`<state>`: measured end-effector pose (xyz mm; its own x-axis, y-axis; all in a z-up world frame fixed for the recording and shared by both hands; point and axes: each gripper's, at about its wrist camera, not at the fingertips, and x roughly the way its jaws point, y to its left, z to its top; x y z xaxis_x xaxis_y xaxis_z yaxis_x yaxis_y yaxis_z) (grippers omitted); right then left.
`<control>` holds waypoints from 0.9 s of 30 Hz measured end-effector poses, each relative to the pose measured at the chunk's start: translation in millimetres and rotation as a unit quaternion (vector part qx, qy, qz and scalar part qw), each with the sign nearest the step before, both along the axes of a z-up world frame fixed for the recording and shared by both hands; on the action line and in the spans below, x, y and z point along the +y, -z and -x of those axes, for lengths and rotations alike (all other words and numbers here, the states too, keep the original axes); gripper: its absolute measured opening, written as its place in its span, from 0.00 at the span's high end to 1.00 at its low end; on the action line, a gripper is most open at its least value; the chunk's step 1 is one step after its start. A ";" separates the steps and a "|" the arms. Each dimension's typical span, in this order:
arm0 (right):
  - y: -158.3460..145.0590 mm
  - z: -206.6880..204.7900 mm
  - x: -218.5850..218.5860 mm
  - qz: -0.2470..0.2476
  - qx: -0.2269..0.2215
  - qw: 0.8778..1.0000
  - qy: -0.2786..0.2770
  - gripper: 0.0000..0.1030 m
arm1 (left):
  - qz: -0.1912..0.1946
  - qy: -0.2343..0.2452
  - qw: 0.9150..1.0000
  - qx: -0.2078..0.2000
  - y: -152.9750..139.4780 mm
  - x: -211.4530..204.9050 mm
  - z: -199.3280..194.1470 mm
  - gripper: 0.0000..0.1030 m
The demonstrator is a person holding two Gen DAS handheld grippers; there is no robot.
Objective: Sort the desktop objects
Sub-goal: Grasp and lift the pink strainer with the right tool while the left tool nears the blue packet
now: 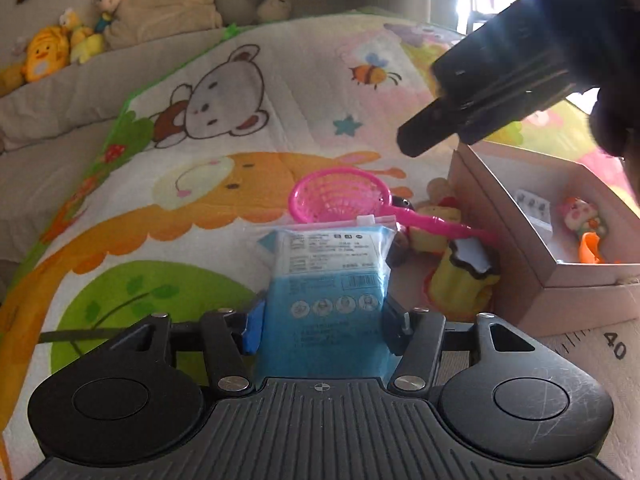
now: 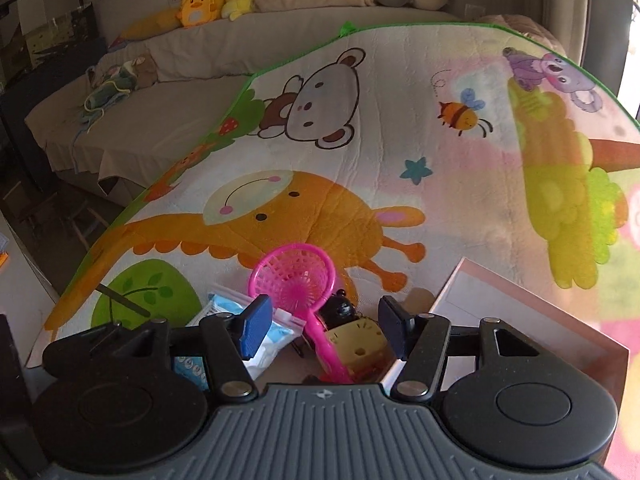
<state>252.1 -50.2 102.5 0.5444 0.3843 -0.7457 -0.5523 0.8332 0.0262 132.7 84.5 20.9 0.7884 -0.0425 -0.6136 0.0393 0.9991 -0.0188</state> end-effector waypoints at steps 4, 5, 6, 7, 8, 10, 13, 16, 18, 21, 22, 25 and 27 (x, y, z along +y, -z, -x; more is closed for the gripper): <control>18.2 -28.5 28.1 0.036 -0.004 0.999 0.019 0.45 | 0.015 -0.011 1.000 0.006 -0.3 14.6 37.6 0.41; 23.5 -36.7 32.5 0.037 0.009 0.999 0.024 0.50 | 0.023 -0.006 1.000 0.008 -1.2 16.6 50.9 0.40; 28.9 -43.6 36.4 0.037 0.024 0.999 0.026 0.56 | 0.029 0.000 1.000 0.007 -1.8 17.0 61.9 0.40; 34.4 -49.1 40.4 0.036 0.038 0.998 0.027 0.57 | 0.033 0.005 0.999 0.005 -1.8 16.4 69.8 0.38; 39.8 -53.3 44.6 0.036 0.048 0.998 0.029 0.57 | 0.036 0.011 0.999 0.002 -0.9 15.4 78.6 0.34; 54.0 -58.5 55.9 0.048 0.060 0.997 0.033 0.58 | 0.034 0.018 0.999 -0.003 1.8 12.2 84.9 0.28; 67.1 -56.9 67.3 0.062 0.079 0.995 0.031 0.84 | 0.025 0.022 0.999 -0.005 6.7 9.0 85.7 0.22; 50.3 -35.1 62.9 0.029 0.073 0.997 0.005 0.91 | 0.031 0.022 0.999 0.000 9.1 10.7 84.0 0.18; 28.0 -15.3 53.0 0.005 0.059 0.998 -0.009 0.94 | 0.030 0.021 0.999 -0.002 8.2 10.8 83.0 0.15; -8.2 17.9 24.7 -0.043 0.041 0.998 -0.019 0.94 | 0.026 0.024 0.999 -0.004 7.6 7.5 84.7 0.11; -17.8 28.9 12.3 -0.058 0.037 0.997 -0.020 0.94 | 0.023 0.026 0.999 -0.005 7.0 5.6 86.3 0.09; -43.5 66.0 -29.6 -0.101 0.030 0.994 -0.020 0.94 | 0.021 0.024 0.999 -0.009 3.7 1.9 89.5 0.08; -50.4 89.3 -57.8 -0.122 0.039 0.992 -0.021 0.94 | 0.020 0.021 0.999 -0.015 -0.3 -0.6 91.5 0.07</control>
<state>162.8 -108.0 152.9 0.4685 0.5798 -0.6666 -0.5747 0.7730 0.2685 41.2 83.9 21.2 0.8030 -0.0998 -0.5875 0.0816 0.9950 -0.0575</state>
